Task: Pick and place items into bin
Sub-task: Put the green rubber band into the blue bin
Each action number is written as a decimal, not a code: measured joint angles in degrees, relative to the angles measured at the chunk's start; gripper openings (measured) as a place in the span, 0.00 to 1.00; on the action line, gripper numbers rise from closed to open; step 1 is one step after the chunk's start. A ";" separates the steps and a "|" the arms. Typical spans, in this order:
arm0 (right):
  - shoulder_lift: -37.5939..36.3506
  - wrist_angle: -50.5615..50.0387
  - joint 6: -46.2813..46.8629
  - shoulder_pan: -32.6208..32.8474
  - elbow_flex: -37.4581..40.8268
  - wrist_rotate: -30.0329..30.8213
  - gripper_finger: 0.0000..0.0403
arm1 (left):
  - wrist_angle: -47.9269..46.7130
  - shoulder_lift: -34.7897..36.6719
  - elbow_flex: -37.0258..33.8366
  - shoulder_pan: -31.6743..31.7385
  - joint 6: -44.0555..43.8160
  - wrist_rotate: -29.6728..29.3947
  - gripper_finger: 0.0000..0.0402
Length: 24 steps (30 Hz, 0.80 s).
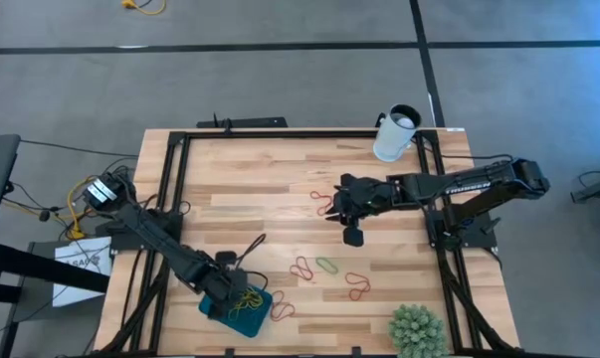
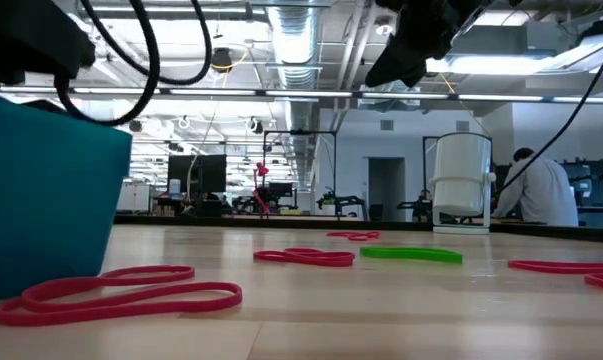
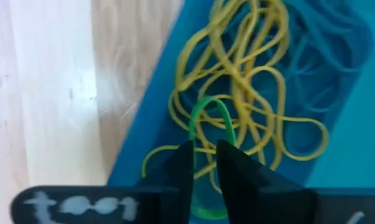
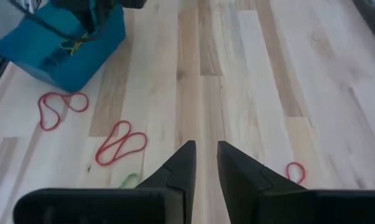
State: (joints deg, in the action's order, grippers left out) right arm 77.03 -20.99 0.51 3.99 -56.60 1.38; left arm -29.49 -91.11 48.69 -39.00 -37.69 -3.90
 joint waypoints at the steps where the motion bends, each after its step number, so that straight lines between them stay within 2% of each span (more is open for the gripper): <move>1: 0.71 0.19 0.80 0.06 -0.02 -0.23 0.15 | -0.49 0.00 0.58 0.00 0.52 0.41 0.16; 6: 7.02 1.19 1.47 0.68 0.00 -6.55 0.21 | -6.43 0.00 4.47 0.00 1.29 0.60 0.20; 9: 11.76 1.38 2.44 1.82 0.02 -6.96 0.27 | -12.39 0.35 6.77 -0.04 2.15 -0.01 0.21; 12: 15.24 1.65 7.68 2.58 0.03 -8.52 0.31 | -20.11 2.07 8.86 -0.17 2.26 -2.04 0.21; 16: 18.90 2.90 13.57 4.65 0.00 -9.54 0.32 | -27.82 7.40 10.51 -0.26 1.61 -10.75 0.21; 24: 21.75 2.01 17.25 7.87 -0.08 -10.23 0.31 | -30.65 21.68 10.32 -0.30 3.01 -31.71 0.21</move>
State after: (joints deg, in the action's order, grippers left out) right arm 98.78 -18.97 17.76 11.86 -56.69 -8.85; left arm -60.14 -69.43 59.01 -39.31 -34.67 -35.61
